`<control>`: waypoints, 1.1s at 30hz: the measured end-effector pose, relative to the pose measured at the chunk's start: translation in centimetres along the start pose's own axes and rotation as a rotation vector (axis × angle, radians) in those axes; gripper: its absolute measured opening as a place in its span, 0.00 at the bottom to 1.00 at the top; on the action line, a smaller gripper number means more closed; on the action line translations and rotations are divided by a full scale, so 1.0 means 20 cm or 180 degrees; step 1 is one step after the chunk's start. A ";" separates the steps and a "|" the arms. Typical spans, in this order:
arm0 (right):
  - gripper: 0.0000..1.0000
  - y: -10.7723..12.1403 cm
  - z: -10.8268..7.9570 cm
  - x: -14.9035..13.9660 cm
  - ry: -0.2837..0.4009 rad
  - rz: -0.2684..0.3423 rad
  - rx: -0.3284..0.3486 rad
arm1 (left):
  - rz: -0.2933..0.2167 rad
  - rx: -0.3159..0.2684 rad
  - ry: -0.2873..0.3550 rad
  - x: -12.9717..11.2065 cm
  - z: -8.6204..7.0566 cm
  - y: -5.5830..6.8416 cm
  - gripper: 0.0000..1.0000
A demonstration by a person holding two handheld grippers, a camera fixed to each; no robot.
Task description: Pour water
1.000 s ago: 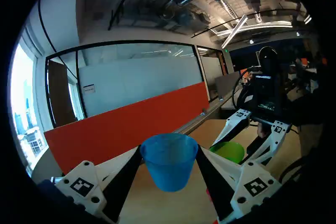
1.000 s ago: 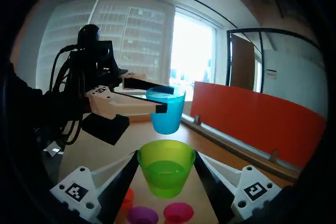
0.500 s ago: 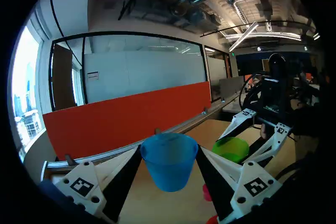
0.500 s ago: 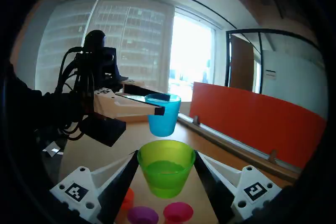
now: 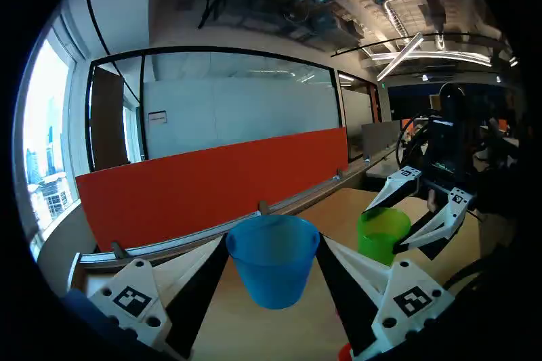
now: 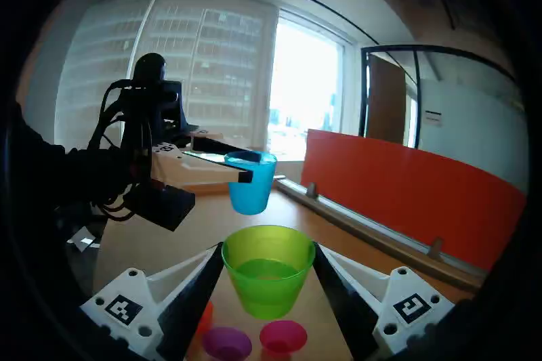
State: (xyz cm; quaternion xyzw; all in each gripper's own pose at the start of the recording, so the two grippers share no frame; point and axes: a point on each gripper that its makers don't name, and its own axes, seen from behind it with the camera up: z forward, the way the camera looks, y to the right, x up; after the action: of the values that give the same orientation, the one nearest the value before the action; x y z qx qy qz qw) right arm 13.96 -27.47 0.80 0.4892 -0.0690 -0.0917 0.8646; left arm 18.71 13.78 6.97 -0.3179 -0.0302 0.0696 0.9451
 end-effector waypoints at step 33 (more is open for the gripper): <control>0.94 0.16 -0.22 -0.20 -0.0208 0.0103 -0.0311 | -0.0172 0.0140 -0.0116 -0.26 -0.10 -0.04 0.89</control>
State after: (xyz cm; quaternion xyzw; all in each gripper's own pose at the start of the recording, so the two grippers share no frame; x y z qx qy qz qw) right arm 11.32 -21.31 1.14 0.4420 -0.1005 -0.0968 0.8861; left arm 13.91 11.25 5.84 -0.2949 -0.0545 0.0505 0.9527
